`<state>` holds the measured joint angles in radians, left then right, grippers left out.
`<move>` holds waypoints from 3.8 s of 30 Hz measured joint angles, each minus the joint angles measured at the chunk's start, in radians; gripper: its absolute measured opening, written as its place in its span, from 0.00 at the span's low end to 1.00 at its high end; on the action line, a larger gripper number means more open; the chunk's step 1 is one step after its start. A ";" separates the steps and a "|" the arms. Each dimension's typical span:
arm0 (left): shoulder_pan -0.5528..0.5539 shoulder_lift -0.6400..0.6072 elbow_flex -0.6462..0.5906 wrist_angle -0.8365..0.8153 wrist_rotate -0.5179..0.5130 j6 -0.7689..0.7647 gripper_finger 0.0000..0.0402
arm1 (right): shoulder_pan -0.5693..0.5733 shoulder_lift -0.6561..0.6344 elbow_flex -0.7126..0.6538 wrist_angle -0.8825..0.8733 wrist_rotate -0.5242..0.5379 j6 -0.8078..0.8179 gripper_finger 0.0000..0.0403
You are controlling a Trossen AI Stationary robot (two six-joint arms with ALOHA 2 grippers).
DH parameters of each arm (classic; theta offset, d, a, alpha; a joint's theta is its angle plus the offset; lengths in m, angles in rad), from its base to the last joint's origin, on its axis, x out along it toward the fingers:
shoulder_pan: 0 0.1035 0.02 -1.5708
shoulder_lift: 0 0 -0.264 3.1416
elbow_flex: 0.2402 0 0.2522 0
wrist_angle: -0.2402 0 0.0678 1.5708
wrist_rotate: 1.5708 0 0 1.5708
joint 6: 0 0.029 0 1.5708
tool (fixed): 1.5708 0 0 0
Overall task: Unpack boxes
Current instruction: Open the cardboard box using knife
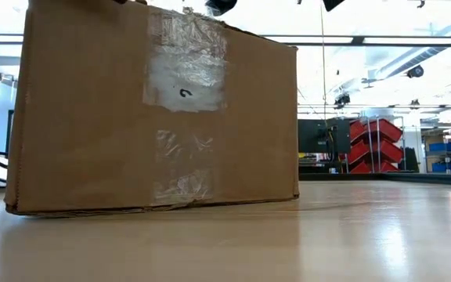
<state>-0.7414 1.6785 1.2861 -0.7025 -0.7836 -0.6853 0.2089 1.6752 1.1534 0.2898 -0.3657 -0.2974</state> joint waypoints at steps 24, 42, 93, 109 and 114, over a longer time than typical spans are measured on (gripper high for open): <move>0.002 -0.001 -0.005 -0.030 0.006 -0.057 0.55 | 0.034 -0.004 0.014 -0.053 0.165 -0.104 0.12; 0.002 0.000 -0.006 -0.030 0.008 -0.065 0.55 | 0.075 -0.010 0.010 -0.147 0.263 -0.056 0.12; 0.624 -0.389 -0.011 -0.466 0.155 0.101 0.39 | 0.181 -0.315 -0.071 -0.663 0.391 0.254 0.12; 1.441 -0.365 -0.212 -0.556 0.674 0.419 0.35 | 0.174 -0.271 -0.143 -0.584 0.446 0.410 0.12; 1.324 -0.387 -0.287 -0.564 0.734 0.384 0.34 | 0.153 -0.215 -0.143 -0.542 0.489 0.413 0.12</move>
<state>0.5827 1.2916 0.9992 -1.2662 -0.0492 -0.3010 0.3617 1.4598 1.0107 -0.2527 0.1233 0.1152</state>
